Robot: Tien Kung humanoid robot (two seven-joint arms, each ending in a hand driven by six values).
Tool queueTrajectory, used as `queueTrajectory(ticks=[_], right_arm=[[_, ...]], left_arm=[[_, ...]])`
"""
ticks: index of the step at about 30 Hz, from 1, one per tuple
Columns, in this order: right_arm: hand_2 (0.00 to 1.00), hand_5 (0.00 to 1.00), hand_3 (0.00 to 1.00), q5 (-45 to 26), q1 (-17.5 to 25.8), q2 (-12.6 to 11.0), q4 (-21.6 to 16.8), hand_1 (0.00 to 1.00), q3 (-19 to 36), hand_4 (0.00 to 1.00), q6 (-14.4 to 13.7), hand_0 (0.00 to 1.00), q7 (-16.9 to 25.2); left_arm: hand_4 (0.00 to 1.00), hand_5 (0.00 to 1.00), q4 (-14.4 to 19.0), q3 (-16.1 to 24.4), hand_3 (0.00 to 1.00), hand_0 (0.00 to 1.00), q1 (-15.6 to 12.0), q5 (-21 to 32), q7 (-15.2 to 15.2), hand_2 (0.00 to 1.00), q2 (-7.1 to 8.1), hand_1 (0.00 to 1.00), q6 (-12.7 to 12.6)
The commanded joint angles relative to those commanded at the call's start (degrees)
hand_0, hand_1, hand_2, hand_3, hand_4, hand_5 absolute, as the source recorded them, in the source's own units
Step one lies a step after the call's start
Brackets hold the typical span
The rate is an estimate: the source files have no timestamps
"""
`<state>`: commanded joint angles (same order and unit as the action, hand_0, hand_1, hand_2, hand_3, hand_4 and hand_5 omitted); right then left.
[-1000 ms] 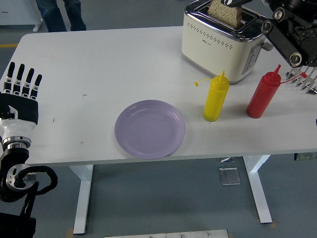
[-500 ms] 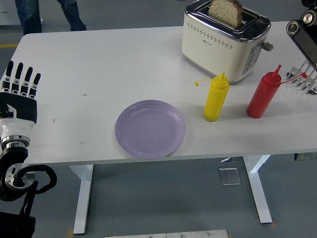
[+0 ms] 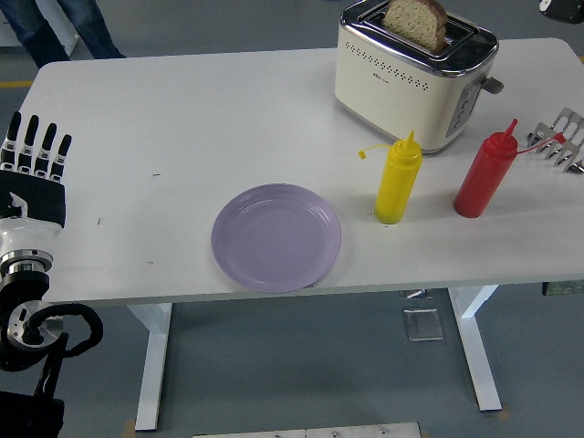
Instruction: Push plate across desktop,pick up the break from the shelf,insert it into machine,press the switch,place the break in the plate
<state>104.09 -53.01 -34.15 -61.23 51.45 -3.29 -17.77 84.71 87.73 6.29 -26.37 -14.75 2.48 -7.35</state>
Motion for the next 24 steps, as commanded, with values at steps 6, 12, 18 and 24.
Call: queueTrajectory(ticks=[6,12,18,24], right_arm=[[0.701,0.274,0.652,0.2,1.7,-1.1,-0.2,0.434,-1.6,0.299,3.1,0.327,1.2],[0.690,0.291,0.633,-0.3,1.9,-1.2,0.6,0.428,-3.7,0.288,5.9,0.320,1.8],[0.673,0.303,0.612,-0.4,1.4,-0.5,2.6,0.424,-6.0,0.279,7.6,0.311,2.6],[0.662,0.313,0.601,-0.6,0.9,0.0,3.7,0.423,-7.7,0.272,8.8,0.306,3.3]], left_arm=[[0.561,0.998,0.0,-0.1,0.820,0.832,0.0,0.0,0.0,0.861,-0.03,0.834,0.0],[0.560,0.998,0.0,0.0,0.819,0.832,-0.1,0.0,0.0,0.861,-0.06,0.834,0.0],[0.560,0.998,-0.1,-0.1,0.819,0.832,0.0,0.0,0.0,0.861,-0.11,0.834,0.0],[0.559,0.998,-0.1,0.0,0.820,0.832,0.0,0.0,0.0,0.861,-0.12,0.834,0.0]])
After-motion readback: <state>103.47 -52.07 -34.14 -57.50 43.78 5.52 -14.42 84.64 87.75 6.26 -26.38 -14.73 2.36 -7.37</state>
